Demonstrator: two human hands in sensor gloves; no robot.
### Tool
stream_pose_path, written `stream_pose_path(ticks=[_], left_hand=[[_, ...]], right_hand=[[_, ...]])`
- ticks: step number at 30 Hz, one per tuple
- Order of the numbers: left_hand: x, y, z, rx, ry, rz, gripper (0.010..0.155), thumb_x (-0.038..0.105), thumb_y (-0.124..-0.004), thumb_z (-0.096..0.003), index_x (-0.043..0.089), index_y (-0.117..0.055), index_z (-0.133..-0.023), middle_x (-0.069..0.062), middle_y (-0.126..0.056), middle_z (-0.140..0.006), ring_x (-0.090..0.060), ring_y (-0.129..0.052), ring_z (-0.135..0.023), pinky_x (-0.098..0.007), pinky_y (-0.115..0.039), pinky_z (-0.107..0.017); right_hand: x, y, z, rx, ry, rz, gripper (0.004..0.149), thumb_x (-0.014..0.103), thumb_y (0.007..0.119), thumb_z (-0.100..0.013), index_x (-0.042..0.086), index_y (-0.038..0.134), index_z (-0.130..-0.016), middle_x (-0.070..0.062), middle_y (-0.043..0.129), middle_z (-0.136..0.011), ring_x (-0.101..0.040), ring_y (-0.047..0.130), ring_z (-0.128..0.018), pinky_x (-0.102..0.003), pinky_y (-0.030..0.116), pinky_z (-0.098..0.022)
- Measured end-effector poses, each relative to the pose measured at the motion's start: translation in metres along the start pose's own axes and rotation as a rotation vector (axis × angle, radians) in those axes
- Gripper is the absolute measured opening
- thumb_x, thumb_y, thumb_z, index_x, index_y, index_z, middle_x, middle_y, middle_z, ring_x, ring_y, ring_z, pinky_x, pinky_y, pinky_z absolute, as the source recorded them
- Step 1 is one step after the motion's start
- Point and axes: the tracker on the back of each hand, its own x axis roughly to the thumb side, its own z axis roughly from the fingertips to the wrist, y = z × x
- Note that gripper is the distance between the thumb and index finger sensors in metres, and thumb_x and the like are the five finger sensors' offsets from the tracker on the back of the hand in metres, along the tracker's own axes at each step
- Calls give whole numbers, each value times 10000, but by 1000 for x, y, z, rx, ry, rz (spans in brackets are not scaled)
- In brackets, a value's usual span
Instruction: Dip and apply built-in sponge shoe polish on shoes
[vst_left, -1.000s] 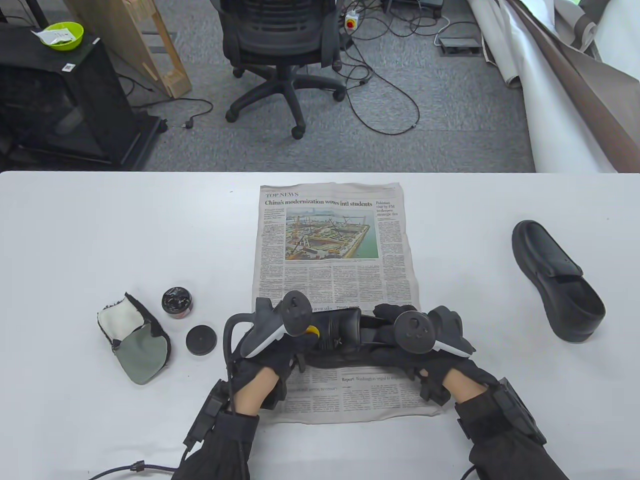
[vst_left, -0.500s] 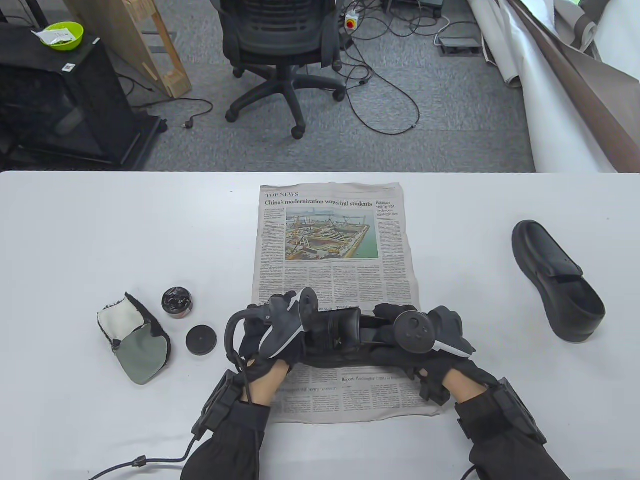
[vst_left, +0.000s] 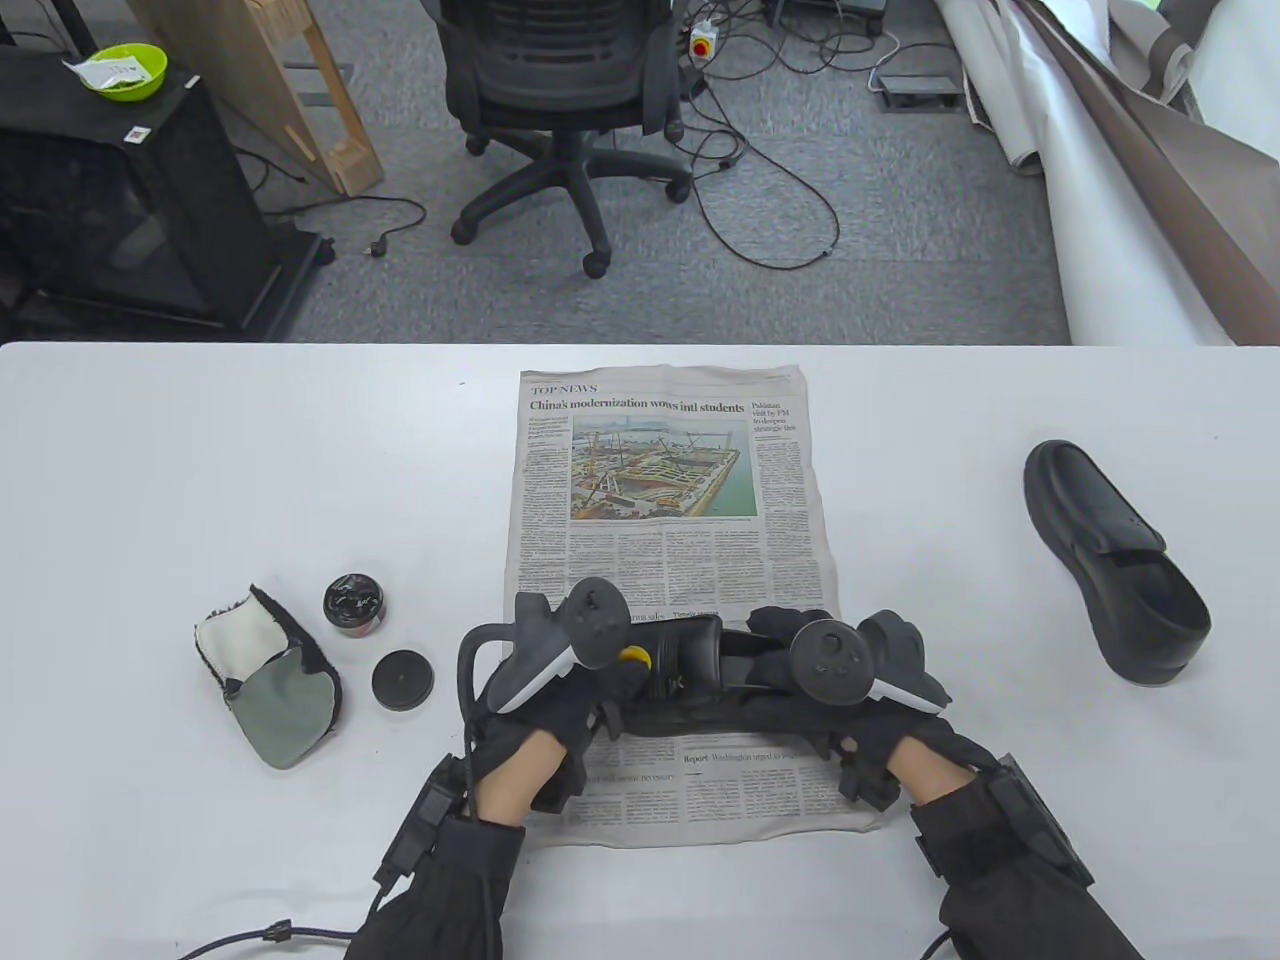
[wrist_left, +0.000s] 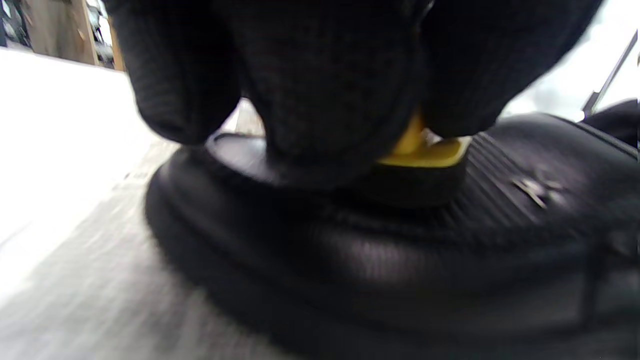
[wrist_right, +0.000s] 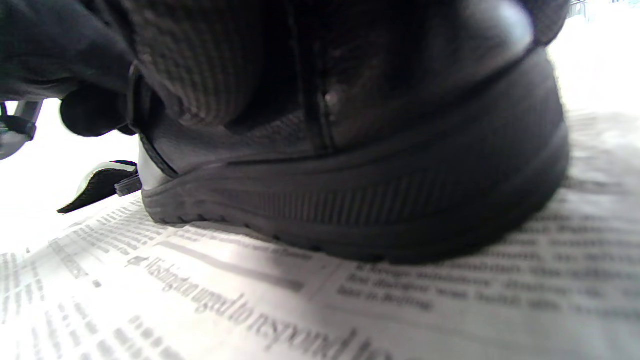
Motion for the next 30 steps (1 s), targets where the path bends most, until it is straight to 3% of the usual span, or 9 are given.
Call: stream_pose_path(ticks=[2,5,13,19,25,30], left_hand=[[6,-1,-5,88,14,-70,472,511,-923,-402,255,-855,-793,-14,-1028,-582,0,-1050,-221,-354,-925,-437],[10,-3,-12,111,24,-163,475,517,-918,-402,257,-854,-794,-10,-1024,-582,-3,-1048,-224,-360,-922,-443],[-15,-1,-11,33,189,-95,478,506,-933,-405,208,-871,-773,-29,-1027,-518,1,-1019,-160,-356,-933,-382],[-22,3,-1,-28,121,-61,479,501,-939,-403,209,-872,-777,-32,-1026,-529,-4,-1024,-172,-358,-930,-392],[-16,4,11,-172,49,-54,474,501,-937,-407,234,-860,-791,-26,-1021,-567,-8,-1037,-211,-361,-922,-421],[-4,-1,15,-165,-24,-32,472,500,-938,-402,247,-857,-792,-18,-1029,-582,4,-1057,-227,-351,-932,-418]], right_hand=[[0,0,0,2,-6,-1,401,538,840,-327,353,897,-678,-3,495,-1044,-367,693,-910,-563,651,-679],[0,0,0,1,-5,6,398,537,837,-332,348,897,-678,-5,496,-1043,-366,696,-909,-562,653,-679],[0,0,-1,4,-10,3,404,538,835,-336,339,896,-683,1,494,-1041,-363,697,-904,-560,652,-679],[0,0,-1,7,-8,9,404,536,835,-336,336,896,-682,8,494,-1039,-356,700,-902,-559,653,-678],[1,0,-1,5,-3,18,406,535,832,-338,333,893,-684,3,497,-1037,-353,706,-897,-558,656,-677],[1,0,-1,3,-5,21,403,537,831,-337,339,892,-683,12,497,-1037,-350,706,-900,-557,657,-678]])
